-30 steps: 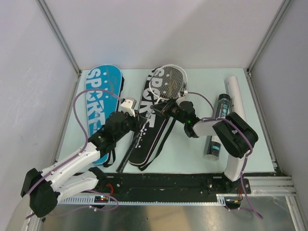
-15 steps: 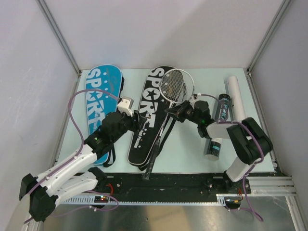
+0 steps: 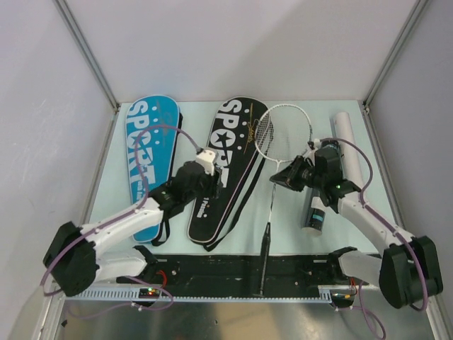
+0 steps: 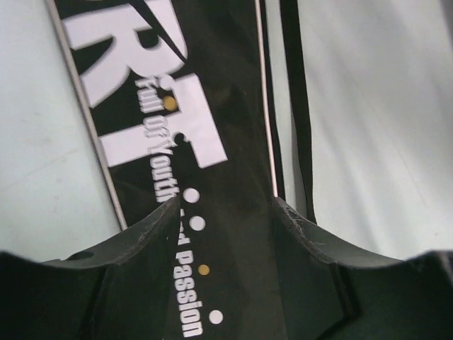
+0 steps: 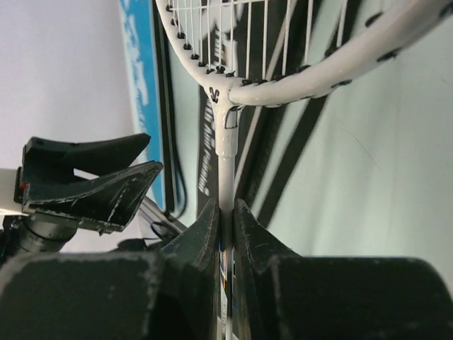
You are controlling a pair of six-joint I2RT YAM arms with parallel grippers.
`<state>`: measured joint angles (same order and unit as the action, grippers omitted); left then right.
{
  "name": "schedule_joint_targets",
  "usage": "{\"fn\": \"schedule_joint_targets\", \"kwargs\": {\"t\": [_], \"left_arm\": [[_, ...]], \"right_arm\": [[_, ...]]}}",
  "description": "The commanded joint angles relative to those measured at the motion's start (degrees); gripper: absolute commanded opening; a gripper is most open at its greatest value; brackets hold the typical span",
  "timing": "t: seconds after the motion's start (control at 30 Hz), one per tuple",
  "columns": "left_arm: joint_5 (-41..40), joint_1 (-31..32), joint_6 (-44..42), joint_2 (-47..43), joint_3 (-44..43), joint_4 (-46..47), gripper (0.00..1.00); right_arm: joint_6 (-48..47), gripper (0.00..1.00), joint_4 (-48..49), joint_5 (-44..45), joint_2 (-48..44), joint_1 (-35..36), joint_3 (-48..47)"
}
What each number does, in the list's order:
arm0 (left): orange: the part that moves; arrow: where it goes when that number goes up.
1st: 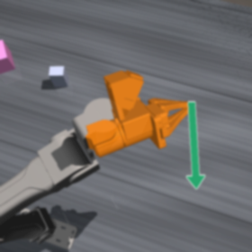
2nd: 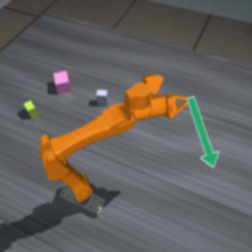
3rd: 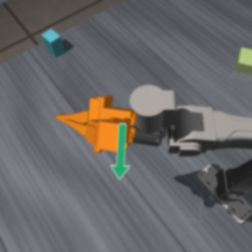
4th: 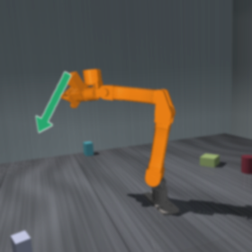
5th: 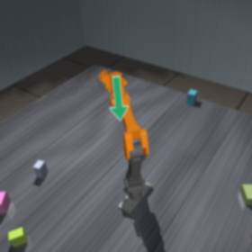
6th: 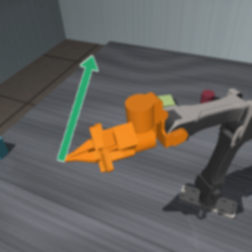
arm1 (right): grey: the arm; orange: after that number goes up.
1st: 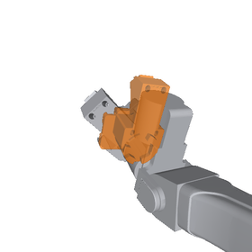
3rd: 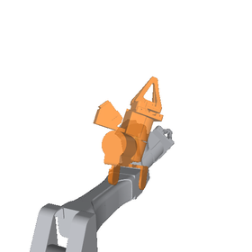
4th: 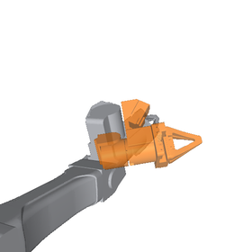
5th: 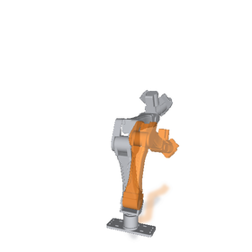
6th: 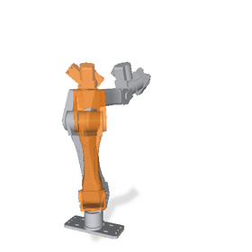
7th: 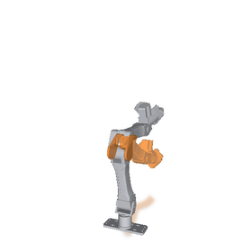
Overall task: Pack up the badminton gear
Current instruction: Place the racket in the racket bag.
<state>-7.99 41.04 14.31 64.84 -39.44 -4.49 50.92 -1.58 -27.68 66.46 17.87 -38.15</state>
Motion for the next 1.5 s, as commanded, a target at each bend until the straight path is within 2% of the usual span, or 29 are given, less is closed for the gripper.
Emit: {"fn": "schedule_joint_targets", "kwargs": {"t": [0.0, 0.3, 0.73, 0.87, 1.13, 1.33, 1.47], "left_arm": [[-3.4, 5.0, -3.2, 5.0, -1.6, 2.9, 0.57], [-7.3, 11.6, -2.9, 15.0, -4.1, 3.3, 0.57], [-11.9, 13.1, -3.9, 24.8, -7.8, 1.0, 0.55], [-12.2, 13.1, -4.1, 24.9, -7.8, 0.8, 0.48], [-12.2, 13.1, -4.5, 24.4, -7.9, 0.4, 0.27], [-12.4, 13.1, -4.7, 23.9, -7.9, 0.1, 0.03], [-12.1, 13.1, -3.8, 22.1, -7.9, 0.1, 0.0]], "right_arm": [[-6.2, 0.0, -12.3, 1.3, -6.5, -1.5, 1.1], [-5.9, 0.0, -14.1, 1.7, -13.1, -3.9, 4.5], [-5.8, 0.0, -14.8, 1.0, -16.8, -5.3, 6.2], [-5.9, 0.0, -14.9, 1.0, -16.8, -5.5, 6.4], [-5.4, 0.0, -14.1, 0.7, -16.5, -5.5, 6.9], [-5.2, 0.0, -14.1, 0.6, -16.7, -5.5, 7.6], [-5.0, 0.0, -14.8, 0.7, -16.4, -4.4, 7.9]]}}
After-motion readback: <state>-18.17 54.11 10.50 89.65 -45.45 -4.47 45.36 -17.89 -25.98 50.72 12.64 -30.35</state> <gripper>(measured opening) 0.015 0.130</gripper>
